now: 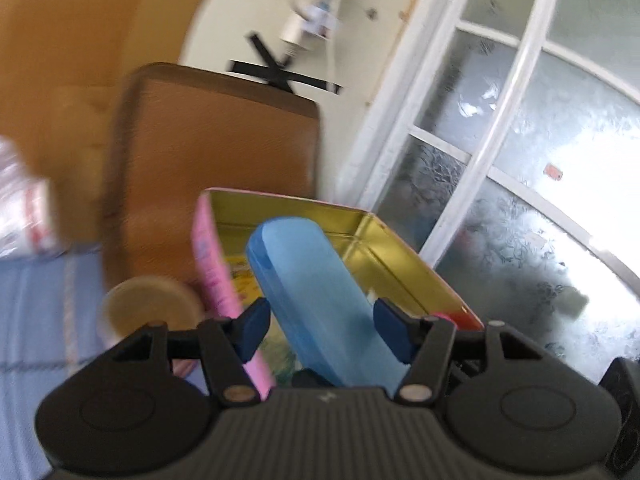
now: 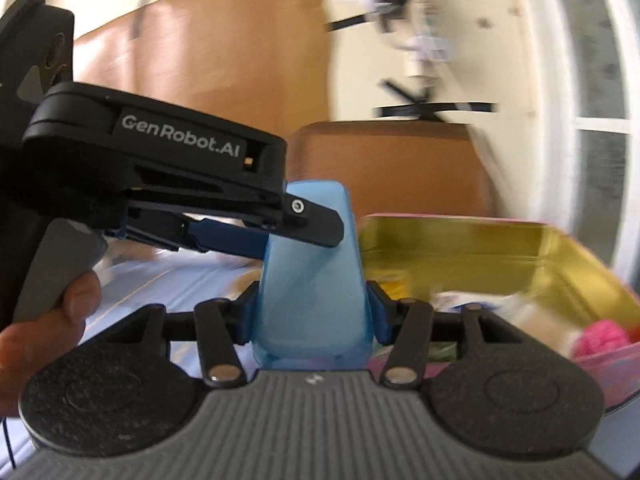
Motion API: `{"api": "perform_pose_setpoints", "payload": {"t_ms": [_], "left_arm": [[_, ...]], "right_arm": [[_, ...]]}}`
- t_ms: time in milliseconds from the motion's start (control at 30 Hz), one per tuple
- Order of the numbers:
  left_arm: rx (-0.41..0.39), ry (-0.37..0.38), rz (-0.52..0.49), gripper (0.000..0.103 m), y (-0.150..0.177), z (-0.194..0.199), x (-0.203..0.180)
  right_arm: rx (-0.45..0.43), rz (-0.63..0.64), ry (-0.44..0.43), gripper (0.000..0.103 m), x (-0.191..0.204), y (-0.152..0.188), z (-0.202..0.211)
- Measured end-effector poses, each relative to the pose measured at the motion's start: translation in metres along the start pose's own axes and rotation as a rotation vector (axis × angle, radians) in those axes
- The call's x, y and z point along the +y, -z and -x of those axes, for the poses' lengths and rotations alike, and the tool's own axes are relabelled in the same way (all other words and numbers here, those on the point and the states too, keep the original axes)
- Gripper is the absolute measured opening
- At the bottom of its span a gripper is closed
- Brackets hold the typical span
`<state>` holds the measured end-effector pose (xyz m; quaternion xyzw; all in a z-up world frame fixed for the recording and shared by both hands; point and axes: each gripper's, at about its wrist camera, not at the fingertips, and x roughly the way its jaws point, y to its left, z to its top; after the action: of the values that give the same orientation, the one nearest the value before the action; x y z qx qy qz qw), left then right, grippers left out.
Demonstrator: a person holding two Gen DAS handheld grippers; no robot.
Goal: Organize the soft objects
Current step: 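Carry the blue case into the pink tin and open the left gripper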
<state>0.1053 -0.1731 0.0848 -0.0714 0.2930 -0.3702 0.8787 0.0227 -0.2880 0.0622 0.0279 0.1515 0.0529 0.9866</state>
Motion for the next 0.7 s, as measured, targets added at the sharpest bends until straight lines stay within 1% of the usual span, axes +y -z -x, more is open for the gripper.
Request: {"api": "perform_pose_setpoints", "payload": {"t_ms": [67,133,167,200,233,267,300,367,433,533,600,633,667,700], "left_arm": [[0.020,-0.005,-0.030,0.058,-0.007,-0.025,-0.008],[0.041,-0.041,-0.046,0.061,-0.010,-0.048,-0.010],[0.052,-0.066,-0.051,0.062,-0.010,-0.058,-0.011],[0.062,-0.095,-0.055,0.063,-0.009,-0.066,-0.010],[0.070,-0.118,-0.054,0.063,-0.007,-0.071,-0.010],[0.078,-0.136,-0.043,0.063,-0.005,-0.073,-0.008],[0.080,-0.134,-0.031,0.063,-0.002,-0.073,-0.005],[0.076,-0.127,-0.026,0.067,0.003,-0.068,-0.002],[0.064,-0.162,-0.046,0.068,0.008,-0.061,-0.004],[0.059,-0.180,-0.067,0.069,0.014,-0.049,-0.011],[0.055,-0.199,-0.091,0.073,0.018,-0.042,-0.017],[0.045,-0.204,-0.101,0.081,0.021,-0.036,-0.021],[0.031,-0.209,-0.111,0.085,0.025,-0.028,-0.024],[0.023,-0.214,-0.119,0.086,0.025,-0.023,-0.027]], "right_arm": [[0.004,-0.017,0.042,0.056,-0.019,-0.002,-0.014],[0.014,-0.018,0.094,0.057,-0.031,-0.001,-0.031],[0.028,-0.005,0.121,0.057,-0.034,0.000,-0.042],[0.060,0.017,0.151,0.057,-0.036,0.001,-0.055],[0.088,0.032,0.181,0.057,-0.039,0.002,-0.064],[0.095,0.035,0.221,0.057,-0.045,0.004,-0.070],[0.092,0.025,0.250,0.057,-0.050,0.004,-0.072],[0.066,-0.037,0.240,0.057,-0.061,0.005,-0.061],[0.030,-0.096,0.233,0.057,-0.068,0.006,-0.046],[0.000,-0.148,0.235,0.057,-0.069,0.012,-0.023],[-0.024,-0.191,0.232,0.057,-0.068,0.016,-0.004],[-0.037,-0.213,0.233,0.057,-0.068,0.017,0.003],[-0.045,-0.225,0.237,0.057,-0.064,0.018,0.012],[-0.060,-0.237,0.239,0.057,-0.061,0.021,0.020]]}}
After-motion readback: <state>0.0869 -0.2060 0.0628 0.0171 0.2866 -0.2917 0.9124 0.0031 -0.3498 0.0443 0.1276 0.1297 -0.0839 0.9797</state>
